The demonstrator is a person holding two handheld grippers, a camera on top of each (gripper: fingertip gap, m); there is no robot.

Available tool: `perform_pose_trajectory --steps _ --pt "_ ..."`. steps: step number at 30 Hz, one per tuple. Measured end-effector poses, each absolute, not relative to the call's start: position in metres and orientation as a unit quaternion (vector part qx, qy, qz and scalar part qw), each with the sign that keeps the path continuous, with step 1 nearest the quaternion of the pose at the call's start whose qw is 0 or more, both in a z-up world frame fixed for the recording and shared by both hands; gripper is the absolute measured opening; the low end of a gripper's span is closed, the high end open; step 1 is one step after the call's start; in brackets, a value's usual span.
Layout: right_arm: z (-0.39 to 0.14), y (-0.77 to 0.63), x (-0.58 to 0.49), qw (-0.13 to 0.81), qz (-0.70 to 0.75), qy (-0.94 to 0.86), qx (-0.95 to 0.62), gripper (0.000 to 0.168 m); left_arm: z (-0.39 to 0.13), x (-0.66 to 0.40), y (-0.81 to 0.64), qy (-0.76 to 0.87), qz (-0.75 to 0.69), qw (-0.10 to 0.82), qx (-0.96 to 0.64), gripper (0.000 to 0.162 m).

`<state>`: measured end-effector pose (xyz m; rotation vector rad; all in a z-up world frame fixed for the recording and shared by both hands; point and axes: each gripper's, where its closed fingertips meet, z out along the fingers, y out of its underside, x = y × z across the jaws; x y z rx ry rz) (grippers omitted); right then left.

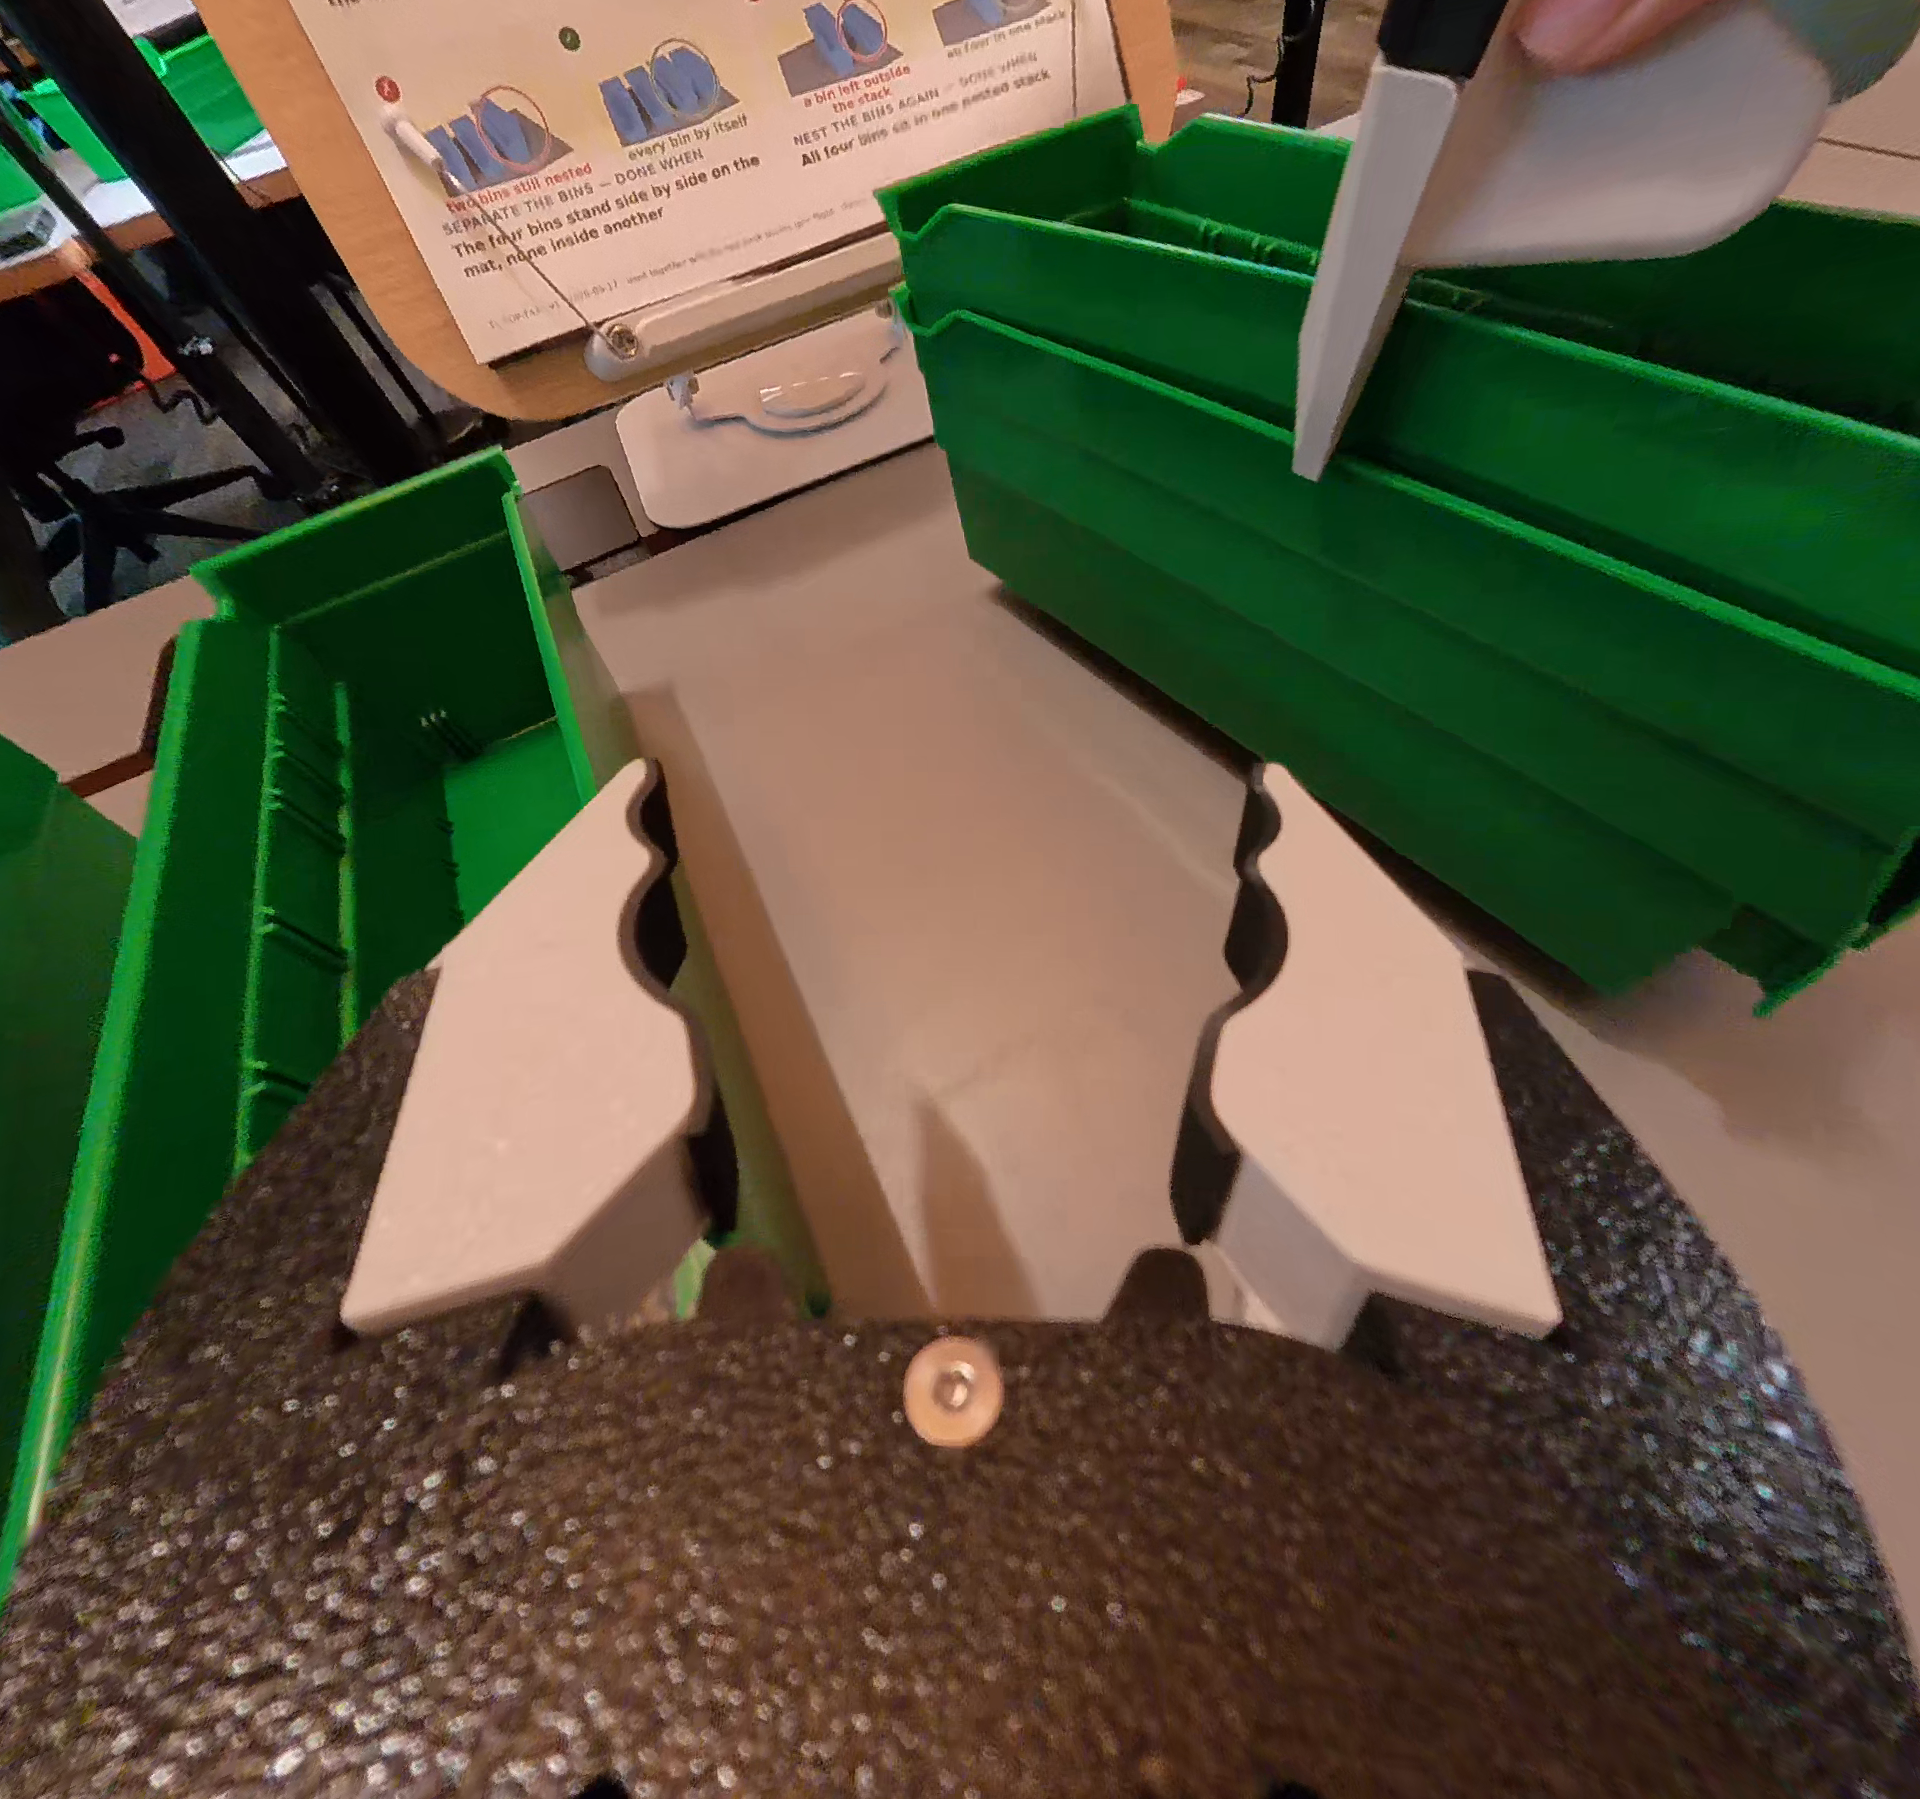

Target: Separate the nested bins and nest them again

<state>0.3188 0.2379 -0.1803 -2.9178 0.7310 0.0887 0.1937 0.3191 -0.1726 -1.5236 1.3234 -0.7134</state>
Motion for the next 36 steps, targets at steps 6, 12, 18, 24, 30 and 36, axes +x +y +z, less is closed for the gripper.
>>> perform_pose_trajectory --steps 6,12,18,24,30,36 --pt "-0.167 0.236 0.329 0.089 0.025 0.266 -0.96 0.103 -0.167 0.19 0.319 0.544 -0.261 0.5 -0.621 0.105" --pt "-0.167 0.23 0.332 0.085 0.037 0.265 -0.96 0.102 -0.159 0.187 0.321 0.543 -0.241 0.522 -0.612 0.104" --pt "-0.177 0.224 0.338 0.075 0.04 0.269 -0.959 0.103 -0.152 0.19 0.307 0.544 -0.264 0.519 -0.603 0.103" --pt "-0.185 0.22 0.342 0.065 0.042 0.261 -0.962 0.104 -0.13 0.199 0.278 0.525 -0.318 0.541 -0.575 0.097" --pt "-0.189 0.222 0.348 0.059 0.041 0.243 -0.967 0.106 -0.137 0.211 0.26 0.507 -0.362 0.532 -0.574 0.095" --pt "-0.194 0.226 0.362 0.056 0.028 0.197 -0.978 0.108 -0.163 0.217 0.252 0.533 -0.349 0.506 -0.582 0.096"
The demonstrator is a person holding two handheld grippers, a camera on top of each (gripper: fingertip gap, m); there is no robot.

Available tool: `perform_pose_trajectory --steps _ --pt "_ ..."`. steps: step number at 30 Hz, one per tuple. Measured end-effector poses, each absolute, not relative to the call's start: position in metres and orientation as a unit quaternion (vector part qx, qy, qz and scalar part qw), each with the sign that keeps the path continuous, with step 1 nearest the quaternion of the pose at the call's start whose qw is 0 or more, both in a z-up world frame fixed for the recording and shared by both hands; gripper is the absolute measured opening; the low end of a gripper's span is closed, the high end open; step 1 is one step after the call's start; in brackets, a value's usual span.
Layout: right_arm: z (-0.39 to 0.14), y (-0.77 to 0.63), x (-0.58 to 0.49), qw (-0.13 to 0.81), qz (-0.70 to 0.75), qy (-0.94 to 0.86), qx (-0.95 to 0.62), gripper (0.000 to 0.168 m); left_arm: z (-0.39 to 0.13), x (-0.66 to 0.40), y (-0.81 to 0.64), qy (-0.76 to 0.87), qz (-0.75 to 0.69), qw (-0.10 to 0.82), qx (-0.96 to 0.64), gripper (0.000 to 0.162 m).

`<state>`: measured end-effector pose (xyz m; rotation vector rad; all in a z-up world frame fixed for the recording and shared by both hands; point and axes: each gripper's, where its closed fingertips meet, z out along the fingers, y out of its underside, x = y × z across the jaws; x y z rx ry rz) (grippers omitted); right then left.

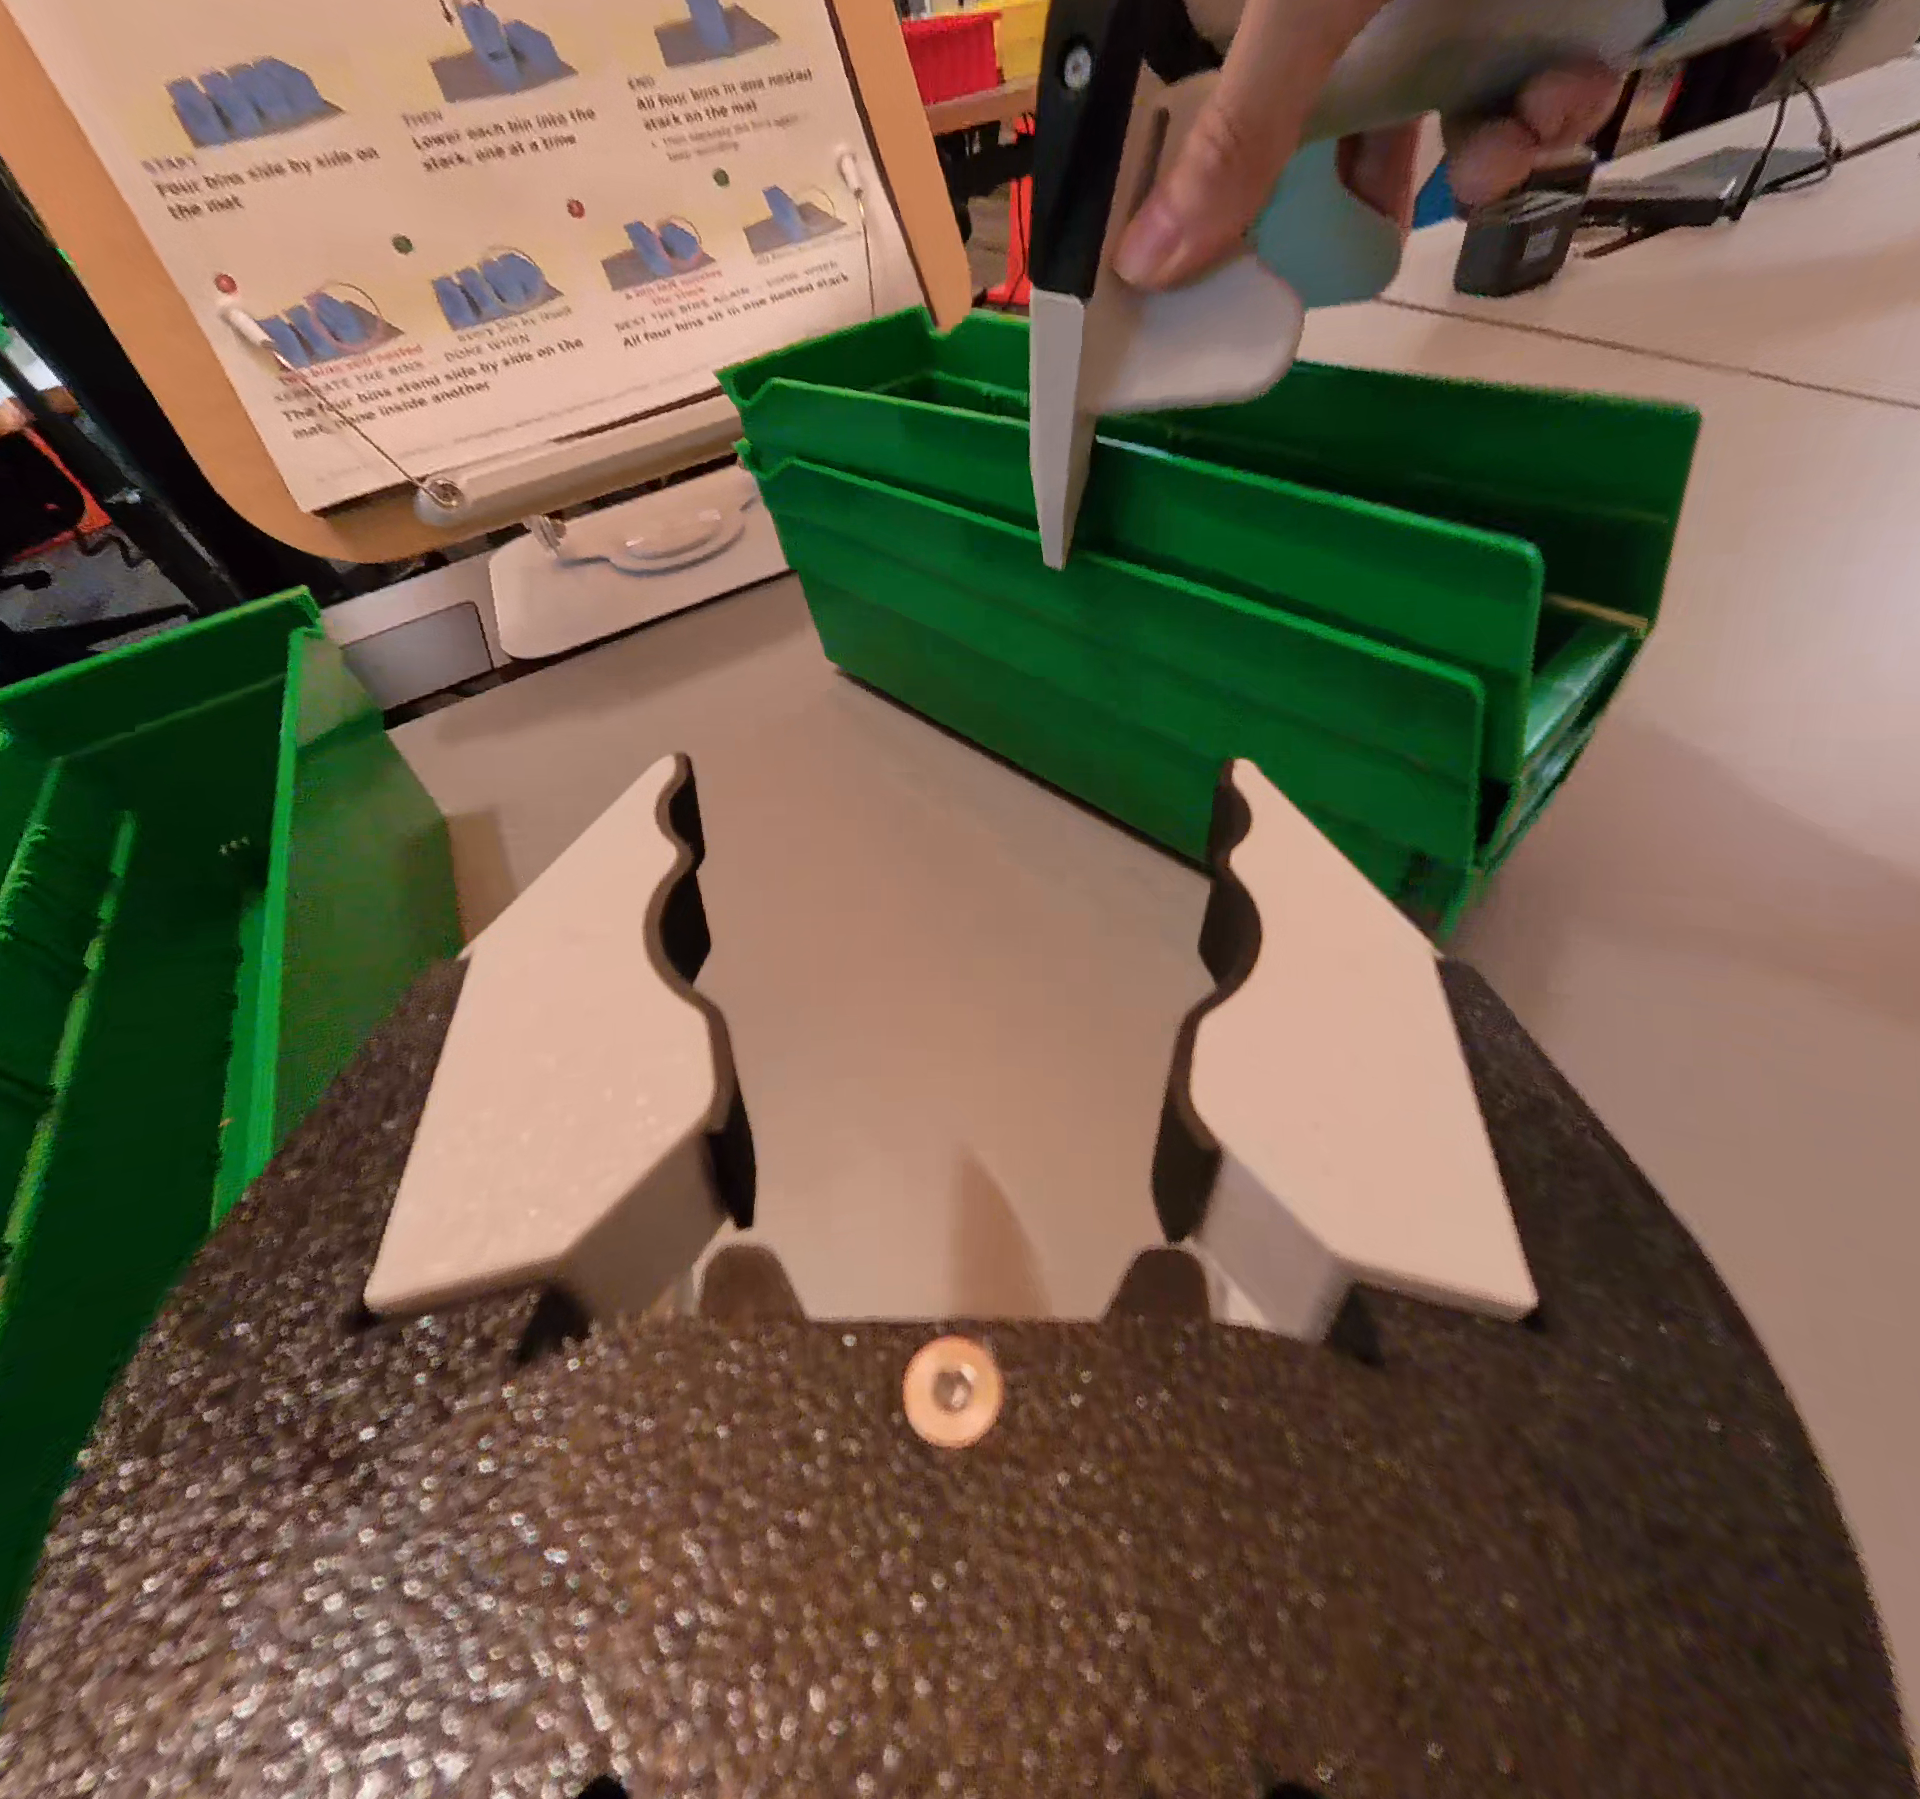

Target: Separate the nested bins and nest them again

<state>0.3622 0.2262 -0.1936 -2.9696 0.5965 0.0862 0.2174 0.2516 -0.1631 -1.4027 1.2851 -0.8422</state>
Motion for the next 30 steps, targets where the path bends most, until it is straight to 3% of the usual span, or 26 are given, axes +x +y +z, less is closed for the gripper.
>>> perform_pose_trajectory --steps 7,18,30 --pt "-0.194 0.223 0.371 0.065 0.019 0.151 -0.986 0.108 -0.136 0.241 0.261 0.489 -0.35 0.563 -0.567 0.095" --pt "-0.194 0.206 0.361 0.022 0.016 0.131 -0.991 0.106 -0.162 0.265 0.228 0.569 -0.379 0.459 -0.567 0.102" --pt "-0.182 0.218 0.361 0.049 0.038 0.16 -0.985 0.104 -0.155 0.236 0.267 0.533 -0.375 0.47 -0.595 0.102"
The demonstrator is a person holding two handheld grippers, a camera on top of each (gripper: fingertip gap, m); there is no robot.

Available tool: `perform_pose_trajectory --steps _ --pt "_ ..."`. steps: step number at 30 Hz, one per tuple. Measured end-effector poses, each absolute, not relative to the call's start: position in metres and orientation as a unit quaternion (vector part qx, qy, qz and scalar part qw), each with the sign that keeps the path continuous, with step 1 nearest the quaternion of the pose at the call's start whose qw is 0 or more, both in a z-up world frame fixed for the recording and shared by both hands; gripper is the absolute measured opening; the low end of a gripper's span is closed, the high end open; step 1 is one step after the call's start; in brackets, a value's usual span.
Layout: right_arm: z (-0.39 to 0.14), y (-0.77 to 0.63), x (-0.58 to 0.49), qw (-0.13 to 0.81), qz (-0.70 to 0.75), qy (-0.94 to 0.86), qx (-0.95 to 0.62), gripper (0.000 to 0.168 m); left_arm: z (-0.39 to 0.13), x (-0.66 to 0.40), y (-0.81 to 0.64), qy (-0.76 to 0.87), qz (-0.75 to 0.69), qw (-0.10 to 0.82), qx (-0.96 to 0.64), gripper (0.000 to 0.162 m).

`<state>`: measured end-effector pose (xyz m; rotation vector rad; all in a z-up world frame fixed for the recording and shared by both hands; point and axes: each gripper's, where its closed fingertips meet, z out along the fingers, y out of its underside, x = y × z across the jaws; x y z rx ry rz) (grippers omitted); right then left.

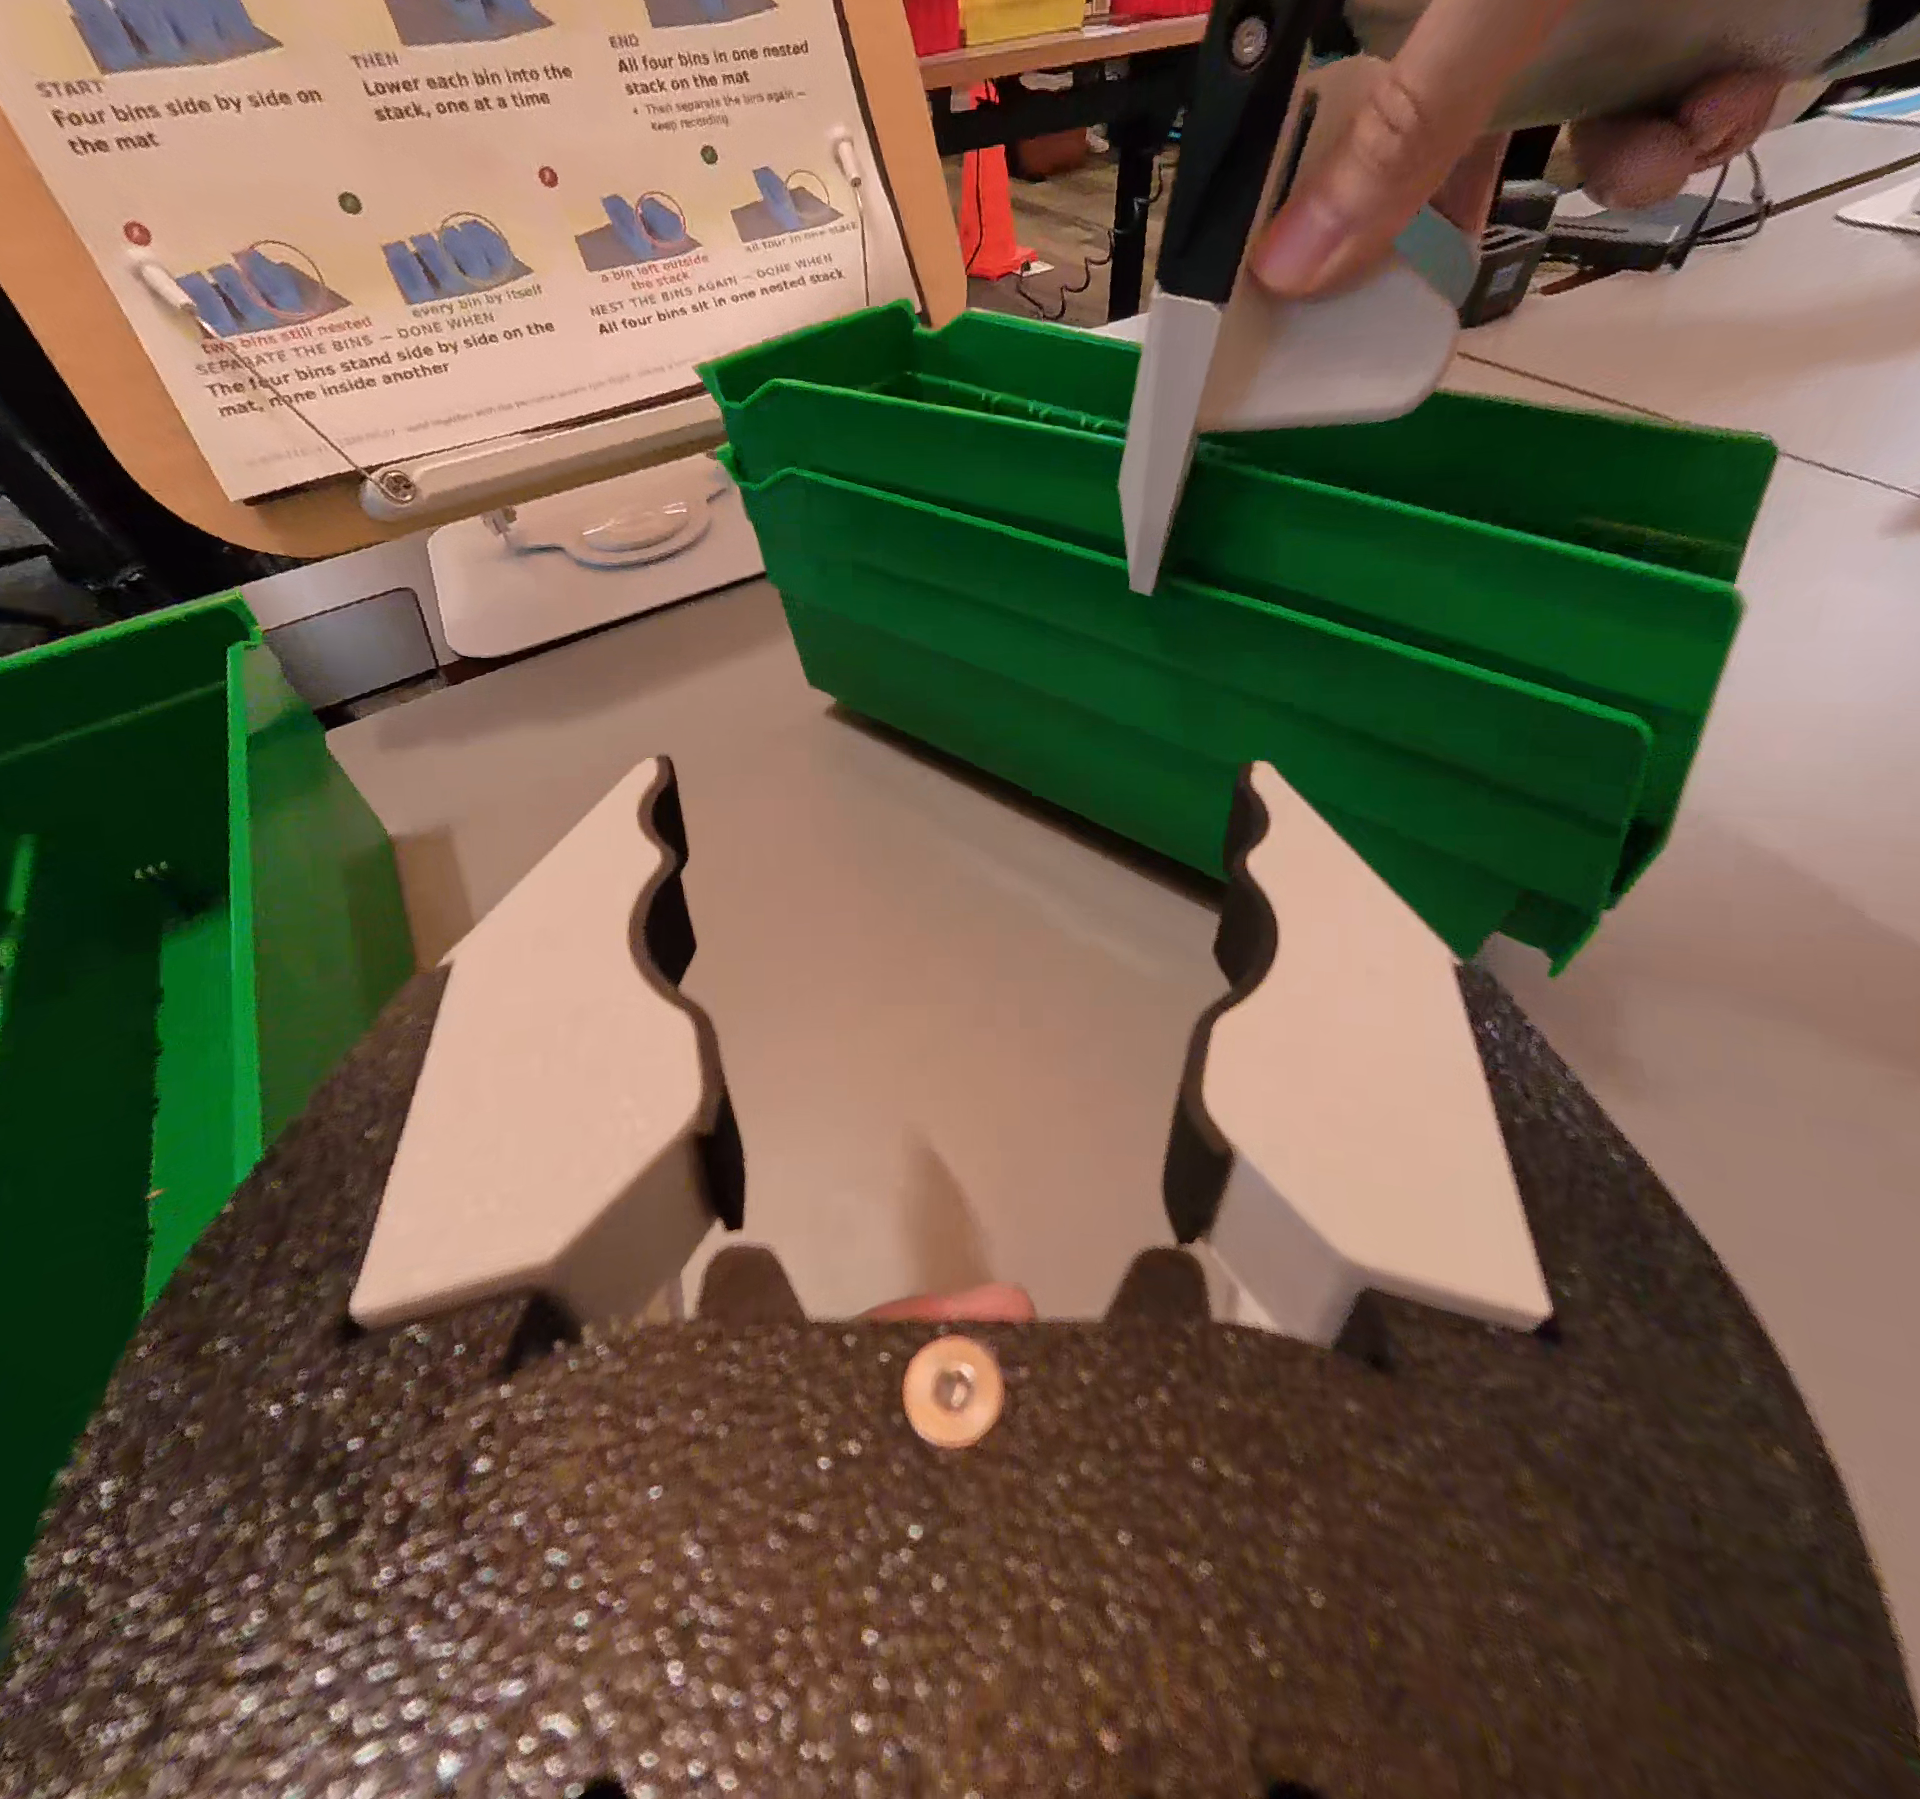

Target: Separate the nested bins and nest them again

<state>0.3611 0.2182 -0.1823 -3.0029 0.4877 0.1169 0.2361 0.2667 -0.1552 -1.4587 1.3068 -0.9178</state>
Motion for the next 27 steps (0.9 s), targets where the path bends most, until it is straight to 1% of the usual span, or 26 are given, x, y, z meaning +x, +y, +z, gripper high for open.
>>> perform_pose_trajectory --steps 9,17,21,27 --pt "-0.169 0.213 0.367 0.045 0.045 0.181 -0.981 0.106 -0.169 0.24 0.258 0.559 -0.367 0.447 -0.595 0.102" --pt "-0.179 0.203 0.373 0.035 0.033 0.213 -0.976 0.107 -0.168 0.241 0.249 0.565 -0.379 0.437 -0.588 0.102" --pt "-0.18 0.21 0.373 0.057 0.025 0.217 -0.974 0.109 -0.169 0.24 0.248 0.569 -0.377 0.436 -0.587 0.102" --pt "-0.188 0.207 0.372 0.044 0.008 0.211 -0.976 0.117 -0.164 0.237 0.251 0.568 -0.376 0.441 -0.584 0.102"
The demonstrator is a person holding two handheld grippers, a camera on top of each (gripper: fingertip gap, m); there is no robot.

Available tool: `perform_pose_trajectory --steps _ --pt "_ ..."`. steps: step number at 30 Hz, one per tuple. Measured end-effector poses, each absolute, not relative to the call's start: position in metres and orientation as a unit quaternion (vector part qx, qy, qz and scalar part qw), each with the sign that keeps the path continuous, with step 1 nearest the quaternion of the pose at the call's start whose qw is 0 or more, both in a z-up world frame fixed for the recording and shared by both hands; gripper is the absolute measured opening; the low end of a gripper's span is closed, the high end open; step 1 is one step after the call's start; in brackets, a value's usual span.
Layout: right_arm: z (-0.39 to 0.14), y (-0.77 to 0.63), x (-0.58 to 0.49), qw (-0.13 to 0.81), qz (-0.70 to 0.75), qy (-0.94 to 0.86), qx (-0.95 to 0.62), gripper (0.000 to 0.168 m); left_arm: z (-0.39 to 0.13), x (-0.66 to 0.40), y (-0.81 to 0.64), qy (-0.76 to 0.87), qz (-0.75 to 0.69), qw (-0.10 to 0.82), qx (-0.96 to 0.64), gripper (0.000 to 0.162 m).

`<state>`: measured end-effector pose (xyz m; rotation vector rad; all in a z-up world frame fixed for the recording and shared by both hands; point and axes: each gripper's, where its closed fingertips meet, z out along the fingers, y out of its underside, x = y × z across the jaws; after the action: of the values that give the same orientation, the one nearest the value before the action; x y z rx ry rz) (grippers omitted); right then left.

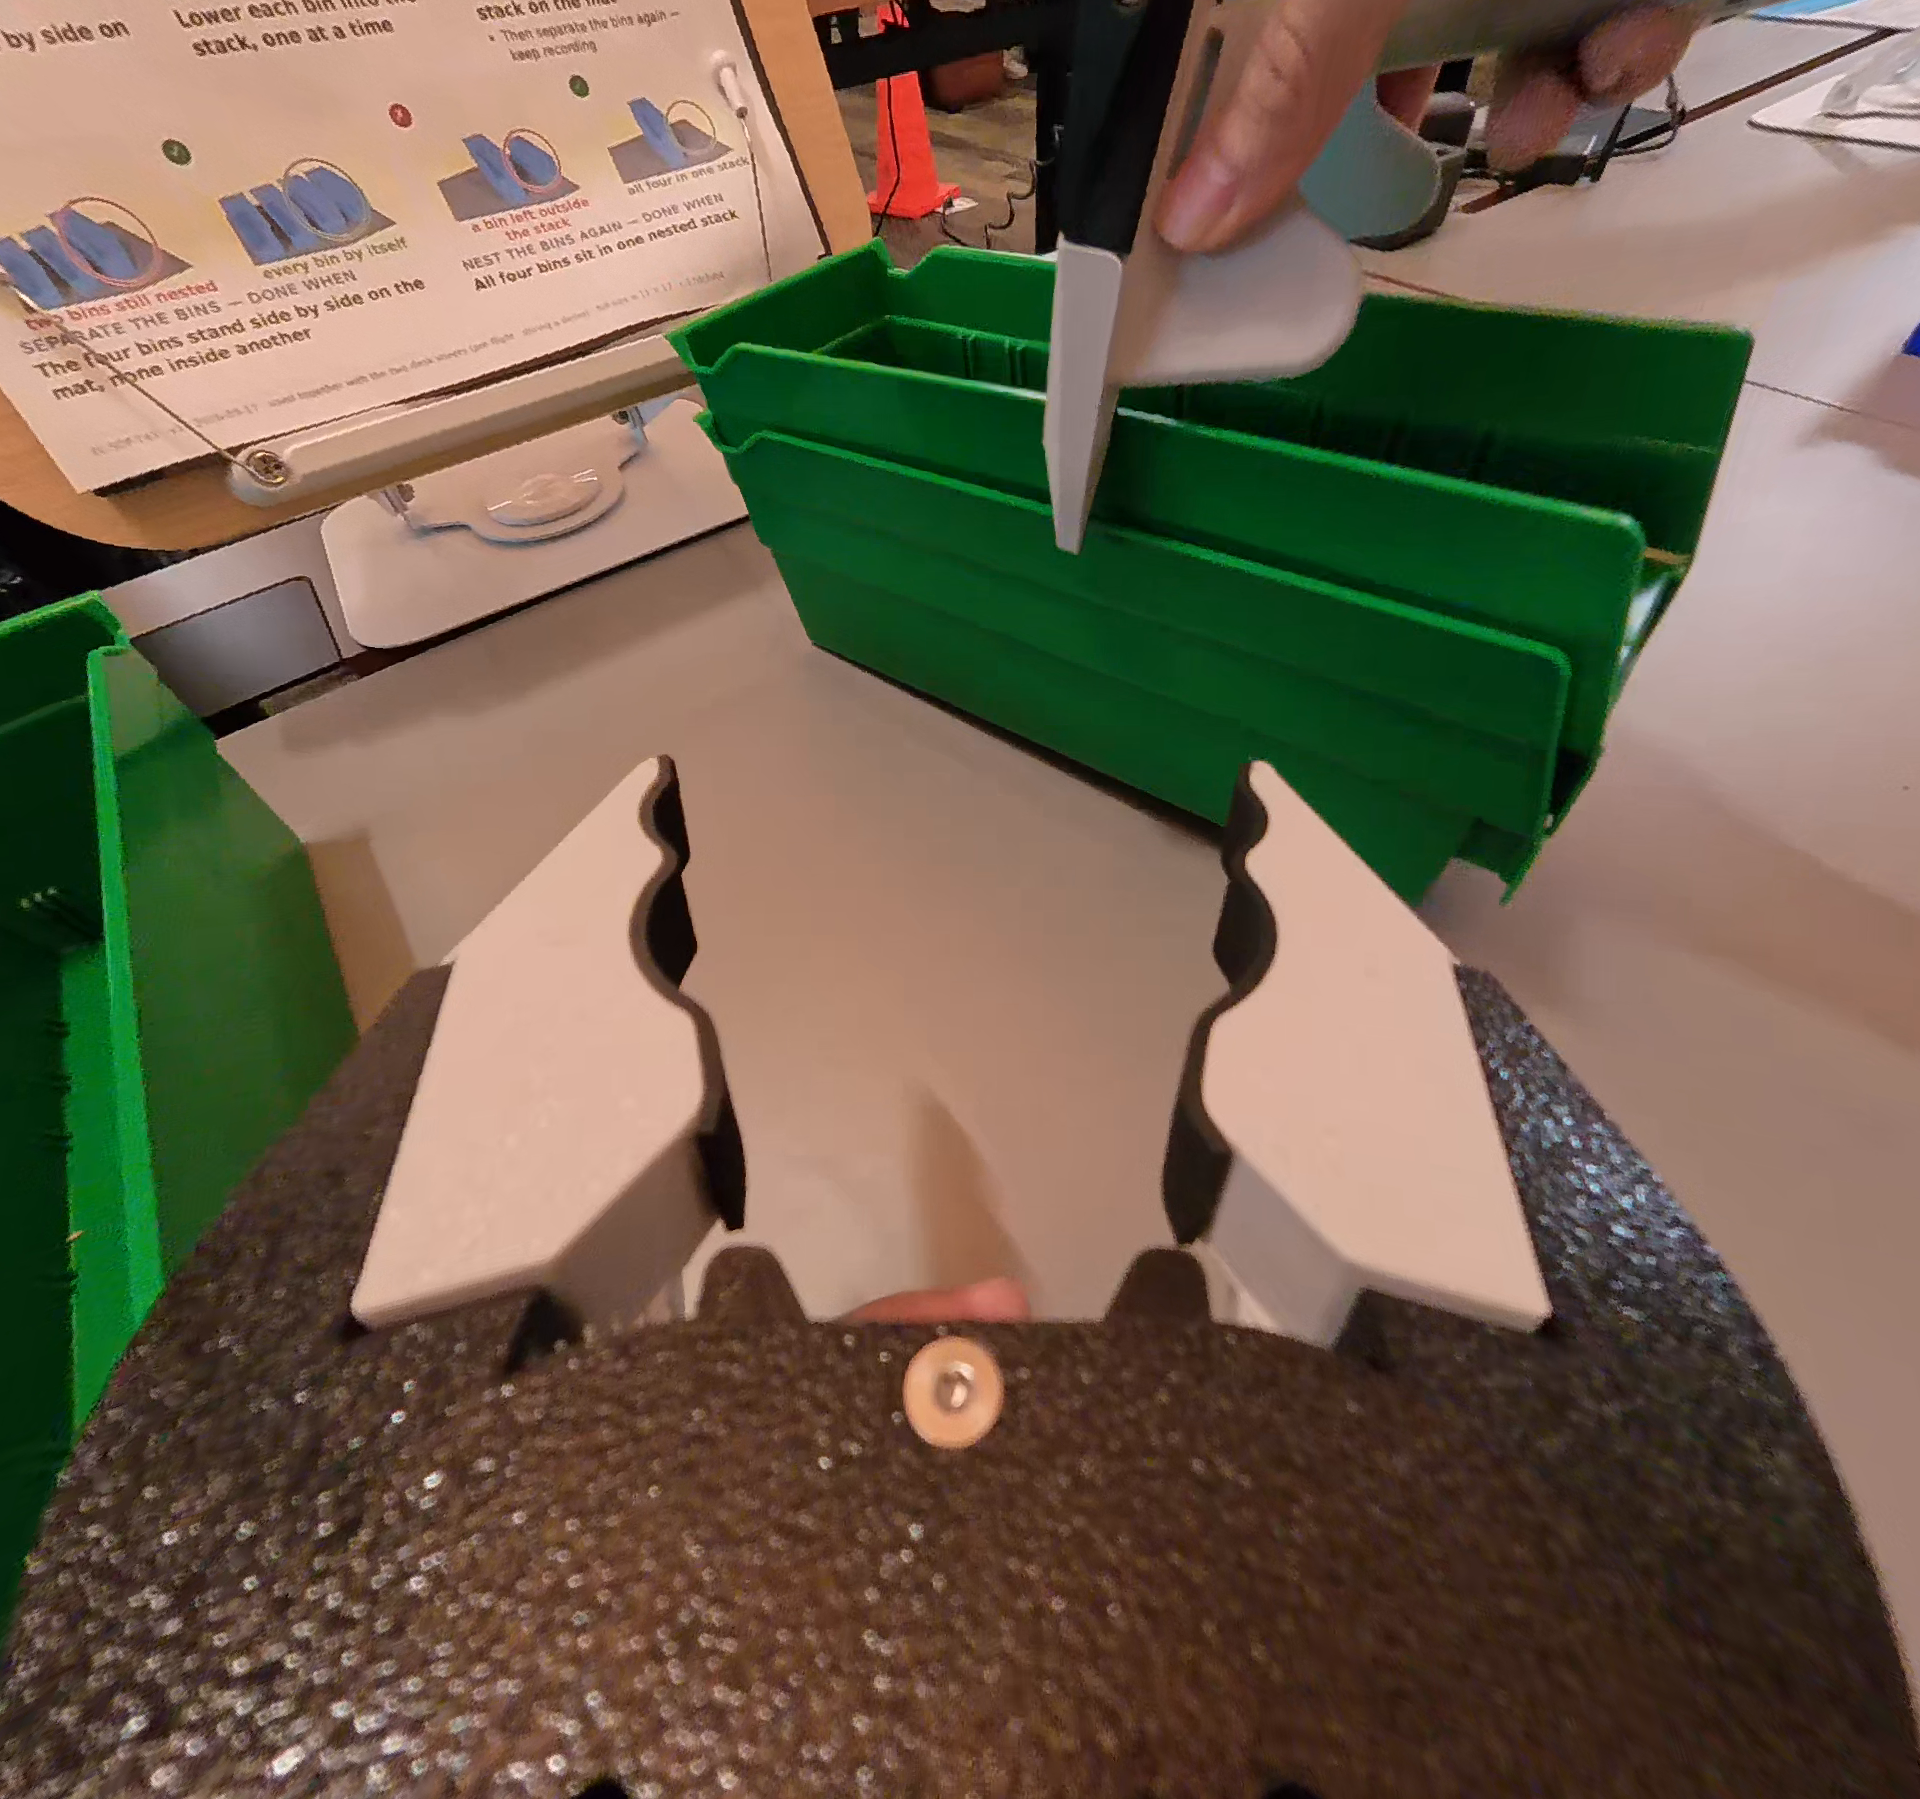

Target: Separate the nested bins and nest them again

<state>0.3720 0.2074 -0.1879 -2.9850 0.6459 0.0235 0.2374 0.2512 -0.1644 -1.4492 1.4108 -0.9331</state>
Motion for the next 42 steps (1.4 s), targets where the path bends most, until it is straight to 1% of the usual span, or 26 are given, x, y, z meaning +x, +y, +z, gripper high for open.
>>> perform_pose_trajectory --steps 3,6,9,12,15,17,20,21,24,29,35,42 --pt "-0.194 0.202 0.367 0.026 0.017 0.222 -0.974 0.123 -0.165 0.236 0.255 0.566 -0.374 0.441 -0.587 0.101" --pt "-0.187 0.206 0.369 0.043 0.022 0.238 -0.97 0.116 -0.166 0.236 0.258 0.565 -0.376 0.437 -0.591 0.101" --pt "-0.178 0.209 0.374 0.062 0.018 0.255 -0.965 0.106 -0.166 0.236 0.259 0.564 -0.376 0.437 -0.591 0.101" --pt "-0.179 0.211 0.376 0.071 0.017 0.26 -0.963 0.11 -0.168 0.236 0.257 0.568 -0.375 0.435 -0.59 0.101" --pt "-0.177 0.215 0.378 0.084 0.014 0.267 -0.96 0.107 -0.168 0.236 0.256 0.572 -0.372 0.436 -0.587 0.101" --pt "-0.178 0.215 0.378 0.082 0.009 0.268 -0.96 0.109 -0.168 0.236 0.256 0.572 -0.371 0.436 -0.587 0.101" --pt "-0.183 0.211 0.371 0.06 0.013 0.265 -0.962 0.121 -0.168 0.236 0.256 0.571 -0.373 0.435 -0.588 0.101" --pt "-0.183 0.212 0.371 0.062 0.007 0.263 -0.963 0.121 -0.168 0.236 0.256 0.572 -0.373 0.435 -0.588 0.101" --pt "-0.183 0.213 0.377 0.069 -0.019 0.257 -0.964 0.113 -0.17 0.236 0.256 0.575 -0.369 0.434 -0.587 0.101" --pt "-0.184 0.216 0.378 0.081 -0.044 0.245 -0.965 0.114 -0.17 0.236 0.257 0.576 -0.368 0.435 -0.587 0.1" --pt "-0.181 0.216 0.378 0.082 -0.054 0.245 -0.964 0.099 -0.173 0.236 0.257 0.58 -0.364 0.433 -0.587 0.1" --pt "-0.178 0.218 0.375 0.083 -0.041 0.243 -0.966 0.091 -0.17 0.235 0.258 0.577 -0.366 0.436 -0.586 0.099"
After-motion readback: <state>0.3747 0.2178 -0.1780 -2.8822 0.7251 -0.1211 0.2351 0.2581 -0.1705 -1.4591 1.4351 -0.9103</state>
